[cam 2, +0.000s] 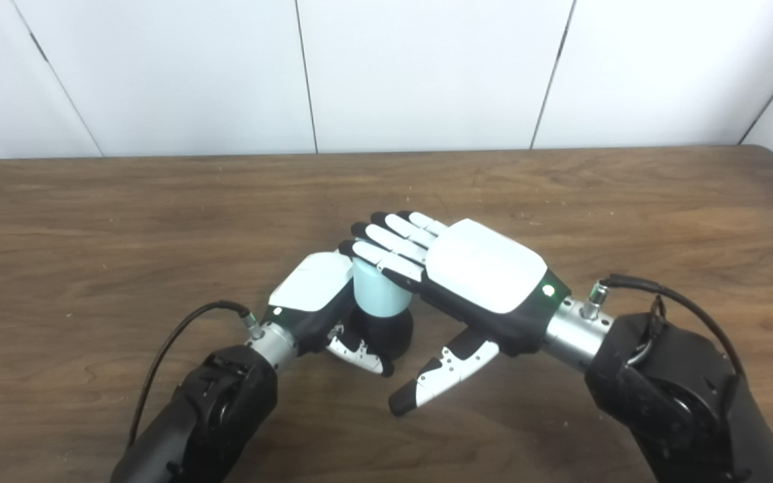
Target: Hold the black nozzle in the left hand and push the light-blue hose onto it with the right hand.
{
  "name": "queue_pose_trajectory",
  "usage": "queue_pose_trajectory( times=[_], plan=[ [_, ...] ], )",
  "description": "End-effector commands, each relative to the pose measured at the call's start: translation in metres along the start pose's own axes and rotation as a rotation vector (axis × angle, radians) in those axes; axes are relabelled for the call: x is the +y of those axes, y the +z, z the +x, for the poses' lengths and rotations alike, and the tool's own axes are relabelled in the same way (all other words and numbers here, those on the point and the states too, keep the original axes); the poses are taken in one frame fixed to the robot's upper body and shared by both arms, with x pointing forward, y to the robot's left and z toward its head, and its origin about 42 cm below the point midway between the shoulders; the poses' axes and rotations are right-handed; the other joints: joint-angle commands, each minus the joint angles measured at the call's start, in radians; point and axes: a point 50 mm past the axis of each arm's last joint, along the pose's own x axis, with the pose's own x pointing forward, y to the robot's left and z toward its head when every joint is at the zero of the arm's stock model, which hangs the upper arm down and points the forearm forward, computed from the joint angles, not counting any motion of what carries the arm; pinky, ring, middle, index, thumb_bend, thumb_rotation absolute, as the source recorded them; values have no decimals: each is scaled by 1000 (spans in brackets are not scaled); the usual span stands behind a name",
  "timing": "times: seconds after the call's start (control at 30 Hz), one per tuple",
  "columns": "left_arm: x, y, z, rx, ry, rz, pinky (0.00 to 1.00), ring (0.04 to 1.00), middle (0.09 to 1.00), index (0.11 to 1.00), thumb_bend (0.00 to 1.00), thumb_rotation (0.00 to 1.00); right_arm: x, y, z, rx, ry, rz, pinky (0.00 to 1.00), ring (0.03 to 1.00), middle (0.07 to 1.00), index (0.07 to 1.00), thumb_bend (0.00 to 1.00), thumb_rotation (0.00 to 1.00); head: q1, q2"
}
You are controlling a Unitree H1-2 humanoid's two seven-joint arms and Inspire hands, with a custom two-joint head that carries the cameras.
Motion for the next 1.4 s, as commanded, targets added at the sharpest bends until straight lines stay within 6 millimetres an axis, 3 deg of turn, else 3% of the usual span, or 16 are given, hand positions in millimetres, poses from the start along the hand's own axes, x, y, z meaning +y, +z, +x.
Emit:
queue_pose_trajectory(
  times=[0.0,0.53,0.93,1.37],
  plan=[
    [-48,-21,-12,111,-221,33,1000,739,552,444,512,0,1,-3,-4,10,25,-5,1000,1000,1000,980,665,983,1,1],
    [-50,-19,-13,101,-222,28,1000,731,550,444,512,0,22,2,5,11,61,45,1000,1000,1000,980,661,997,-9,6],
    [-49,-21,-15,99,-219,33,1000,724,549,444,513,0,25,-9,6,10,175,175,1000,1000,1000,1000,666,995,-8,16],
    [-44,-21,-13,104,-213,36,1000,750,551,441,512,0,27,-9,2,24,196,149,1000,989,992,982,666,998,-8,23]
  ],
)
